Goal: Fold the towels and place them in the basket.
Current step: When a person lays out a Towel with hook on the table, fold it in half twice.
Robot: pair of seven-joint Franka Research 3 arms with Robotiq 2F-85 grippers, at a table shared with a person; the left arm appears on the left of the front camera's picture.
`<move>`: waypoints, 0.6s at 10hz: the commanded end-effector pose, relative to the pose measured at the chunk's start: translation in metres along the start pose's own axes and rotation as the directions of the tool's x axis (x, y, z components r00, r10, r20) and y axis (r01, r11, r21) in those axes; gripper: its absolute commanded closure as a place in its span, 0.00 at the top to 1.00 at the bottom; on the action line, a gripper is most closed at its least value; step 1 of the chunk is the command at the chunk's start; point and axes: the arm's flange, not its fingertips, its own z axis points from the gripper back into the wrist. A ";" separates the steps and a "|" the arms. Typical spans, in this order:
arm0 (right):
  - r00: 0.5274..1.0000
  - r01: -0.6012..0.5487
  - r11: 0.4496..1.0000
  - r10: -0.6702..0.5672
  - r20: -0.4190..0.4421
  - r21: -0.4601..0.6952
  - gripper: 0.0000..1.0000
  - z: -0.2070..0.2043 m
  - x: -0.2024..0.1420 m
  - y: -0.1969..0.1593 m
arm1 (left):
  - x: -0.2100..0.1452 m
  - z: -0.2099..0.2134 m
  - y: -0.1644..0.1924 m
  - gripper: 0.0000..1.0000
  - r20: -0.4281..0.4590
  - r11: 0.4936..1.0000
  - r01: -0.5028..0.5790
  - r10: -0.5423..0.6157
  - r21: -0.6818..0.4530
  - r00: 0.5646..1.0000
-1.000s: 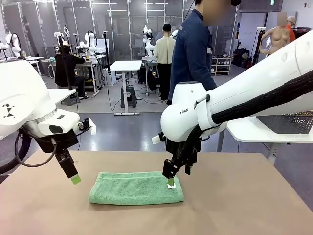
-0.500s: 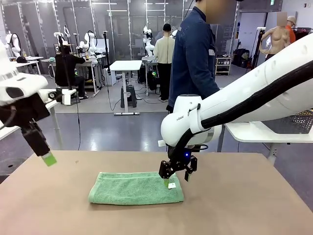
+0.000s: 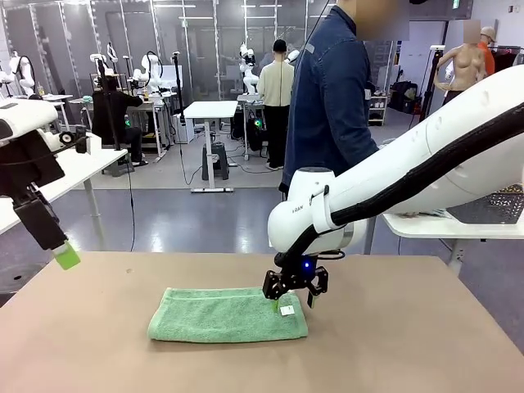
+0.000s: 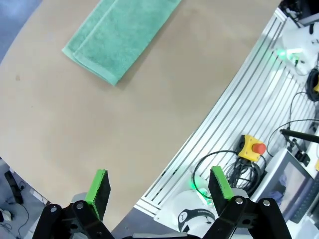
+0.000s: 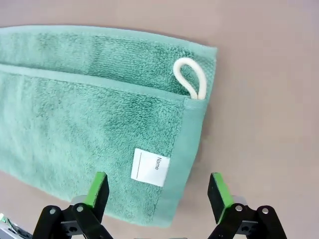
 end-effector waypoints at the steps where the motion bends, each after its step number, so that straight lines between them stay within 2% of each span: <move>1: 0.999 0.052 0.997 -0.051 0.006 -0.048 1.00 -0.006 0.006 0.007 | 0.003 -0.006 0.004 1.00 -0.005 1.000 -0.002 0.002 0.001 1.000; 6: 0.996 0.083 0.996 -0.083 -0.020 -0.033 1.00 -0.020 0.012 0.007 | 0.003 -0.006 0.004 1.00 -0.005 1.000 -0.002 0.002 0.001 1.000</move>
